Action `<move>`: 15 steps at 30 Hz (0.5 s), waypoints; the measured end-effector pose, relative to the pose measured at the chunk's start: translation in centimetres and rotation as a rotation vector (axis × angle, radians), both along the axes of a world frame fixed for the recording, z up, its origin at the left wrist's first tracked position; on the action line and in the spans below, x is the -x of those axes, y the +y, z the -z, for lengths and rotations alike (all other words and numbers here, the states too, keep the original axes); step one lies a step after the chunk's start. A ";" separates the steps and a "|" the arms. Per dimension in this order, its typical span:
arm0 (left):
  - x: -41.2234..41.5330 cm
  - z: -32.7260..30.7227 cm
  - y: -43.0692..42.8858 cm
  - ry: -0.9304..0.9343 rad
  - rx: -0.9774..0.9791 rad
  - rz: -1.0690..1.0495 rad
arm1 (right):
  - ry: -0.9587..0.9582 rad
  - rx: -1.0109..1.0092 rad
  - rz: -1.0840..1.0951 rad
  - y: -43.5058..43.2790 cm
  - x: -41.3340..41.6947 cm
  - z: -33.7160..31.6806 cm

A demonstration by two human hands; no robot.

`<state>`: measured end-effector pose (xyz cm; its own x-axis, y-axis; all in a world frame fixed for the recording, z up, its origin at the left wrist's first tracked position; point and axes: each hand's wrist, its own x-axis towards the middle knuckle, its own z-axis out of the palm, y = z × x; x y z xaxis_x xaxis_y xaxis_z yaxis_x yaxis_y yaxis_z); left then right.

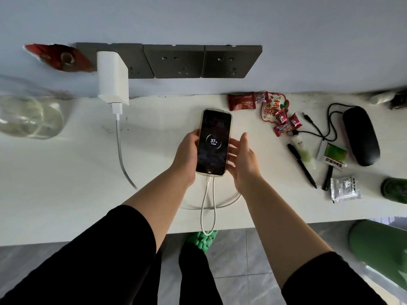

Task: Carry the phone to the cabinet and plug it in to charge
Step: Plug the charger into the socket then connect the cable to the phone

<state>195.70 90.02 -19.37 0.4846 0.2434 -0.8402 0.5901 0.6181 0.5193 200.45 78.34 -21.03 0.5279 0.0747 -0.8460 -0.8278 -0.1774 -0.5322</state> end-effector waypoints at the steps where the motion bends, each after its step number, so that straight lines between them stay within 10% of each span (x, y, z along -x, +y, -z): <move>1: 0.0 -0.1 -0.1 -0.005 -0.019 0.005 | -0.016 0.002 0.001 0.1 0.1 0.0; 15: 1.1 -0.3 0.9 0.048 -0.195 0.051 | -0.100 0.080 0.077 1.2 1.0 -0.6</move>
<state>194.65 90.94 -19.06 0.4614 0.3794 -0.8020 0.6449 0.4773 0.5968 199.43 79.52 -20.40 0.6116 -0.0352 -0.7904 -0.7840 -0.1606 -0.5996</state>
